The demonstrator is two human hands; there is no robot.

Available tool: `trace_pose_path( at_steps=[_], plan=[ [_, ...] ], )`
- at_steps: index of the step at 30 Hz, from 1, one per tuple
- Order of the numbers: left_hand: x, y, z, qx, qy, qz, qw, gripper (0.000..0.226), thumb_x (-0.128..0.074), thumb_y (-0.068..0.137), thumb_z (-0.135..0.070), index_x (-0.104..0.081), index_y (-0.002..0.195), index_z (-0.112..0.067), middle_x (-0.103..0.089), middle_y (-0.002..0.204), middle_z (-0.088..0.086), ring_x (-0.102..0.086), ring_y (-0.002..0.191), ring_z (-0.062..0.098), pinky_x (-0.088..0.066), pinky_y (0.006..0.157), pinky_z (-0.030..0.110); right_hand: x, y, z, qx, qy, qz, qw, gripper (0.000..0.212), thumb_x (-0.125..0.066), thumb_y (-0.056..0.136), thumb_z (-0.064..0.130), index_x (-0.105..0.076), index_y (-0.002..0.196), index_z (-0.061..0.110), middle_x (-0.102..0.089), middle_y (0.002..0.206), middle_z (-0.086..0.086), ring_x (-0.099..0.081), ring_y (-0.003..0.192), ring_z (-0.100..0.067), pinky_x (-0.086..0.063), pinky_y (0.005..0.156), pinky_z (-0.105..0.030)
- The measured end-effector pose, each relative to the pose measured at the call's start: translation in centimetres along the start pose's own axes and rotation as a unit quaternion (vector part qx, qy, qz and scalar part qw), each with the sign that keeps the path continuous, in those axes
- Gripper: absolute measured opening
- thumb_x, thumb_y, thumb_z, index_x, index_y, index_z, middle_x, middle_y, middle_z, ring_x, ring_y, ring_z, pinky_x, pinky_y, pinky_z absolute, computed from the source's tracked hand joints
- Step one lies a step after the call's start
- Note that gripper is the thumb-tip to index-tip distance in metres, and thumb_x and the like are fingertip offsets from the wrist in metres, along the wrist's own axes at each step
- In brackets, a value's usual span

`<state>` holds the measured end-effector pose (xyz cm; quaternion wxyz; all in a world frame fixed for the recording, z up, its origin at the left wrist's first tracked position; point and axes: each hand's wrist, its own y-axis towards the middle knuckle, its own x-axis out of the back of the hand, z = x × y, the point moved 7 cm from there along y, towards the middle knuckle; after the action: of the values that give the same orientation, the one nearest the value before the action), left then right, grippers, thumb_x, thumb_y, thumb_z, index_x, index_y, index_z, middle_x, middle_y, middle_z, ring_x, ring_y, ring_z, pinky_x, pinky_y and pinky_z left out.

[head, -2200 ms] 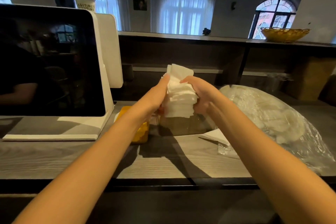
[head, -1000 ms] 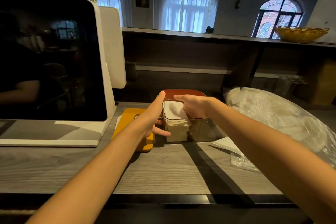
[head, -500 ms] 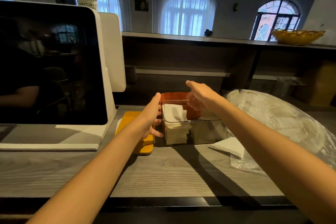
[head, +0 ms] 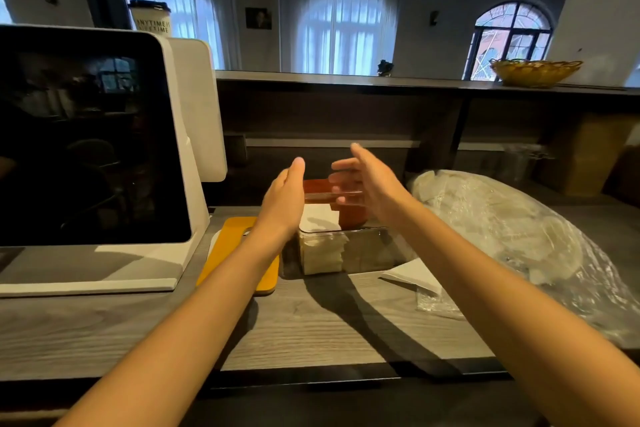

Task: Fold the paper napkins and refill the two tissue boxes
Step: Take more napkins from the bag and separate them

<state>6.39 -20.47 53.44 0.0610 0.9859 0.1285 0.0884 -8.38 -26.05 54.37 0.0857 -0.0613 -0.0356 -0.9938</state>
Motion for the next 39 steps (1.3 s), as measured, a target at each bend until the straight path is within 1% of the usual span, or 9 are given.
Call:
trace_pose_path(
  at_steps=[7, 12, 16, 21, 25, 29, 32, 34, 39],
  plan=[
    [-7.5, -4.4, -2.8, -0.026, -0.109, 0.102, 0.988, 0.039, -0.034, 0.108, -0.041, -0.057, 0.129, -0.019, -0.06, 0.126, 0.001, -0.059, 0.116, 0.019, -0.053, 0.097, 0.04, 7.7, -7.2, 0.7, 0.092, 0.046, -0.133, 0.986, 0.032, -0.045, 0.104, 0.032, -0.071, 0.098, 0.014, -0.074, 0.098, -0.008, -0.071, 0.093, -0.021, -0.057, 0.077, -0.028],
    [-12.3, -6.8, 1.0, 0.019, -0.079, 0.167, 0.983, 0.029, -0.04, 0.107, -0.034, -0.062, 0.115, -0.017, -0.066, 0.115, 0.006, -0.064, 0.107, 0.022, -0.056, 0.092, 0.038, 13.6, -9.4, -4.7, 0.077, -0.125, -0.22, 0.964, 0.015, -0.06, 0.096, 0.015, -0.073, 0.089, 0.015, -0.072, 0.086, -0.005, -0.067, 0.084, -0.019, -0.058, 0.077, -0.033],
    [-14.3, -7.4, 4.9, 0.027, -0.01, 0.157, 0.987, 0.032, -0.042, 0.105, -0.035, -0.068, 0.101, -0.017, -0.068, 0.108, 0.007, -0.063, 0.107, 0.024, -0.05, 0.101, 0.044, 14.5, -9.3, -10.0, 0.03, -0.297, -0.146, 0.943, 0.027, -0.071, 0.091, 0.023, -0.071, 0.116, 0.014, -0.07, 0.116, -0.001, -0.062, 0.099, -0.011, -0.05, 0.087, -0.026],
    [-14.9, -8.7, 6.7, -0.036, 0.053, 0.177, 0.982, 0.034, -0.037, 0.107, -0.034, -0.068, 0.11, -0.02, -0.067, 0.107, -0.004, -0.059, 0.104, 0.009, -0.041, 0.084, 0.021, 12.7, -9.2, -12.9, 0.08, -0.42, -0.032, 0.903, 0.039, -0.078, 0.083, 0.035, -0.072, 0.119, 0.019, -0.068, 0.118, 0.005, -0.062, 0.1, -0.01, -0.053, 0.089, -0.032],
    [-15.1, -8.8, 6.4, -0.086, 0.075, 0.193, 0.974, 0.029, -0.037, 0.108, -0.035, -0.062, 0.121, -0.031, -0.063, 0.115, -0.014, -0.055, 0.105, -0.008, -0.039, 0.084, 0.006, 13.4, -9.1, -13.1, 0.087, -0.371, -0.057, 0.923, 0.009, -0.073, 0.088, 0.021, -0.08, 0.092, 0.016, -0.074, 0.084, 0.001, -0.066, 0.073, -0.009, -0.055, 0.074, -0.033],
    [-16.1, -8.4, 5.2, -0.156, 0.161, 0.213, 0.951, 0.037, -0.053, 0.102, -0.035, -0.057, 0.138, -0.023, -0.059, 0.127, -0.011, -0.053, 0.115, 0.0, -0.042, 0.094, 0.014, 14.5, -10.4, -10.7, 0.133, -0.296, -0.069, 0.943, 0.009, -0.07, 0.091, 0.019, -0.079, 0.092, 0.018, -0.069, 0.087, 0.01, -0.06, 0.08, 0.0, -0.048, 0.074, -0.021],
    [-16.9, -8.4, 3.2, -0.175, 0.145, 0.226, 0.947, 0.027, -0.067, 0.095, -0.028, -0.065, 0.122, -0.027, -0.064, 0.109, -0.019, -0.06, 0.098, -0.005, -0.046, 0.083, 0.013, 15.8, -11.5, -8.4, 0.136, -0.203, -0.064, 0.968, 0.016, -0.068, 0.093, 0.019, -0.075, 0.081, 0.01, -0.066, 0.072, -0.011, -0.058, 0.067, -0.011, -0.047, 0.064, -0.027],
    [-17.7, -8.5, 2.2, -0.151, 0.086, 0.258, 0.95, 0.016, -0.071, 0.092, -0.023, -0.07, 0.108, -0.024, -0.071, 0.097, -0.01, -0.068, 0.088, 0.0, -0.051, 0.074, 0.016, 16.6, -12.2, -7.1, 0.126, -0.13, -0.074, 0.981, 0.009, -0.067, 0.093, 0.015, -0.075, 0.089, 0.014, -0.069, 0.079, -0.008, -0.064, 0.073, -0.017, -0.05, 0.062, -0.027],
    [-20.9, -10.1, 2.7, 0.028, 0.0, 0.387, 0.921, 0.03, -0.07, 0.093, -0.022, -0.063, 0.121, -0.015, -0.068, 0.112, 0.008, -0.07, 0.097, 0.021, -0.059, 0.075, 0.028, 18.0, -13.2, -7.1, 0.074, -0.081, -0.122, 0.986, 0.005, -0.07, 0.091, 0.018, -0.073, 0.095, 0.017, -0.071, 0.094, -0.007, -0.069, 0.084, -0.028, -0.054, 0.069, -0.035]
  ],
)
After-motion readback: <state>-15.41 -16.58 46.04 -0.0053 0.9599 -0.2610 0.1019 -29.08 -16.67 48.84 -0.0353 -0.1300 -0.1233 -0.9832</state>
